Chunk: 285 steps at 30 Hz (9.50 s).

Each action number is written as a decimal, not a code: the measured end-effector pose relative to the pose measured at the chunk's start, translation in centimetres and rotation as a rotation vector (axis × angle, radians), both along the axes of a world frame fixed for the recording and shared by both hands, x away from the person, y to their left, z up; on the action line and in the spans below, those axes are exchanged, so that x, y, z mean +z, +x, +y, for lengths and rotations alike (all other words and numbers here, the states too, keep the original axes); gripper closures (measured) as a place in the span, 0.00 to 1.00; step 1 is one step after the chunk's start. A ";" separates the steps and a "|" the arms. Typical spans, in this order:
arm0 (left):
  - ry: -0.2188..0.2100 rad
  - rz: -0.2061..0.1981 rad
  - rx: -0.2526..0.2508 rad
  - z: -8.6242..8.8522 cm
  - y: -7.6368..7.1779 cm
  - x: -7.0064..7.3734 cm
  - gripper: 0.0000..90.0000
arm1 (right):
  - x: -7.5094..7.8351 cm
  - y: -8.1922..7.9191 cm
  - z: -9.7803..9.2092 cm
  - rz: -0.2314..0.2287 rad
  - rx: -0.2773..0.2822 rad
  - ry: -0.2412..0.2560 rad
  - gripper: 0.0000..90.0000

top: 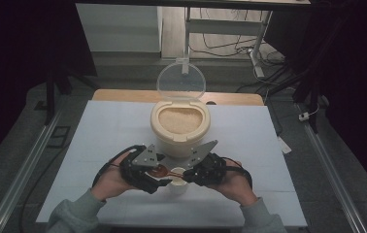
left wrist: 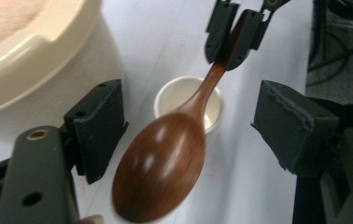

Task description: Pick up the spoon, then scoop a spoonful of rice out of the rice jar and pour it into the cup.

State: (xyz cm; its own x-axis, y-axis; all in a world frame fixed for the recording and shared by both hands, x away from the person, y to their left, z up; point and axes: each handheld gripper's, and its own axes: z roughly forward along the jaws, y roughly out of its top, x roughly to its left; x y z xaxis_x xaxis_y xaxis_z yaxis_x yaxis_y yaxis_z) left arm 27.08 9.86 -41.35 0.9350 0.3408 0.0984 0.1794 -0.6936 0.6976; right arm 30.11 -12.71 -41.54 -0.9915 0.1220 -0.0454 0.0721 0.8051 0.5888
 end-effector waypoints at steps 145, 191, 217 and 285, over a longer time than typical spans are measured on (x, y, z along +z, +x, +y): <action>-0.217 -0.103 0.295 3.3 -2.8 -3.2 0.34 | 0.4 -2.2 -5.6 0.095 -0.717 0.973 0.93; -0.199 0.109 0.522 13.4 -3.9 -9.3 0.15 | 5.7 -0.3 -10.8 -0.070 -0.681 1.136 0.93; -0.170 0.128 0.501 12.9 -3.8 -9.6 0.15 | 5.9 7.7 -5.1 -0.383 -0.818 0.779 0.93; -0.154 0.122 0.488 12.7 -3.7 -9.6 0.16 | 1.0 10.9 -8.8 0.426 -1.144 1.103 0.93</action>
